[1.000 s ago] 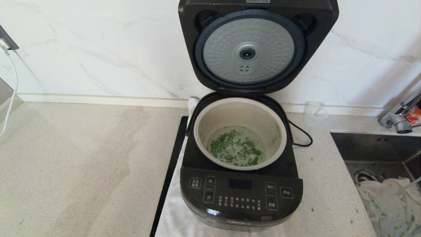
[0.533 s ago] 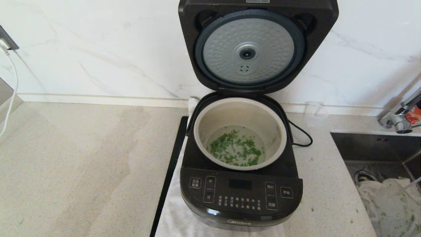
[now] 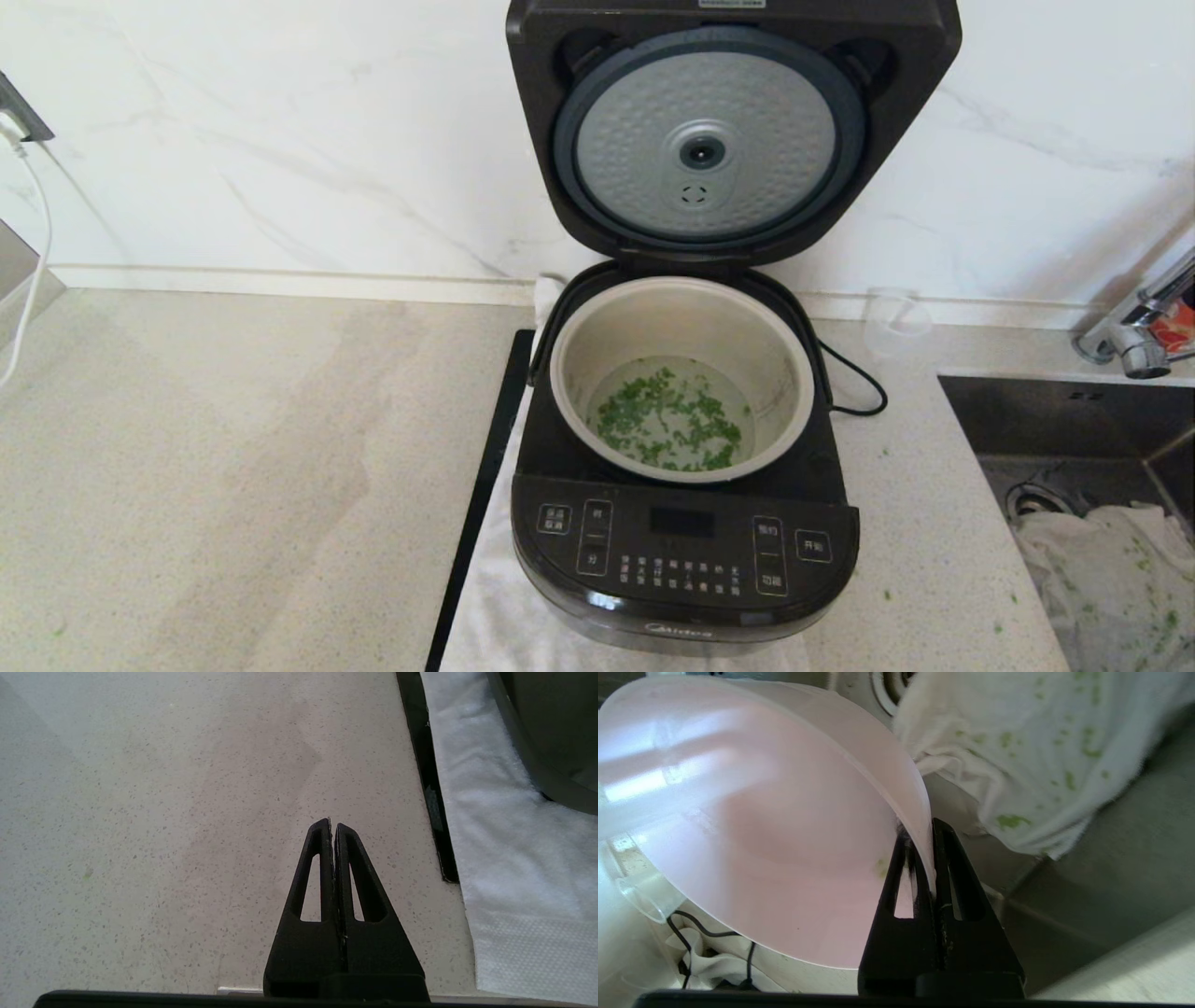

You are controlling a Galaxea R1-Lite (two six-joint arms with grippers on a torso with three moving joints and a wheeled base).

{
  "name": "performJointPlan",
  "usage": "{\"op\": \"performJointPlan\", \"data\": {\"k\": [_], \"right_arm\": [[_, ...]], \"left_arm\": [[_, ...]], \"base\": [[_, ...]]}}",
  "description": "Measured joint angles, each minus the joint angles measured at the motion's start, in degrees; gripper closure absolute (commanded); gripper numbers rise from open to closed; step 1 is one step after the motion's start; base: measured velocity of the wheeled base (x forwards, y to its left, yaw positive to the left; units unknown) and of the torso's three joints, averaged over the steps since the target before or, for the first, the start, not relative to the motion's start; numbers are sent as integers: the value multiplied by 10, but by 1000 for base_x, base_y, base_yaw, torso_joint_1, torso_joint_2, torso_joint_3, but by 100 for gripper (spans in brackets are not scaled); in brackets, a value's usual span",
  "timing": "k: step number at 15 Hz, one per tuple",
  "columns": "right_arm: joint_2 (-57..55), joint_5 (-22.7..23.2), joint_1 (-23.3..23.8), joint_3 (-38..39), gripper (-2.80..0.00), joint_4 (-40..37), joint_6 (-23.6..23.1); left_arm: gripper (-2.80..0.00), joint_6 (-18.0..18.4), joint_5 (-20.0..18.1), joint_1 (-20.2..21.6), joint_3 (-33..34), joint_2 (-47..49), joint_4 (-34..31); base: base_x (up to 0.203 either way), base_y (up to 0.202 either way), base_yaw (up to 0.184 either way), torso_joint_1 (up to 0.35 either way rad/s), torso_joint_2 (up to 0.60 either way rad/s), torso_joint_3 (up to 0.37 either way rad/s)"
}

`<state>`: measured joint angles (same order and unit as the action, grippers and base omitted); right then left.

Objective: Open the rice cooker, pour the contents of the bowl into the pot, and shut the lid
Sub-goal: Fill a bowl with water from the tap

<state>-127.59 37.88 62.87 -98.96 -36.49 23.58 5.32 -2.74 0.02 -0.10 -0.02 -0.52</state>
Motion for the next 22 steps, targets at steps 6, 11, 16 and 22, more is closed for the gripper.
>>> {"op": "performJointPlan", "data": {"k": [6,11,16,22], "right_arm": [[-15,-1,-12,-33,0,-3,24],[-4,-1,-12,-32,0,-19,23],[26,-4,-19,-24,0,-46,17],[136,-63,-96,88,0,-58,-51]], "left_arm": [[0,0,0,0,0,0,0],[0,0,0,0,0,0,0],[0,0,0,0,0,0,0],[0,0,0,0,0,0,0]], "base": [[0,0,0,0,0,0],[0,0,0,0,0,0],[0,0,0,0,0,0],[0,0,0,0,0,0]]}}
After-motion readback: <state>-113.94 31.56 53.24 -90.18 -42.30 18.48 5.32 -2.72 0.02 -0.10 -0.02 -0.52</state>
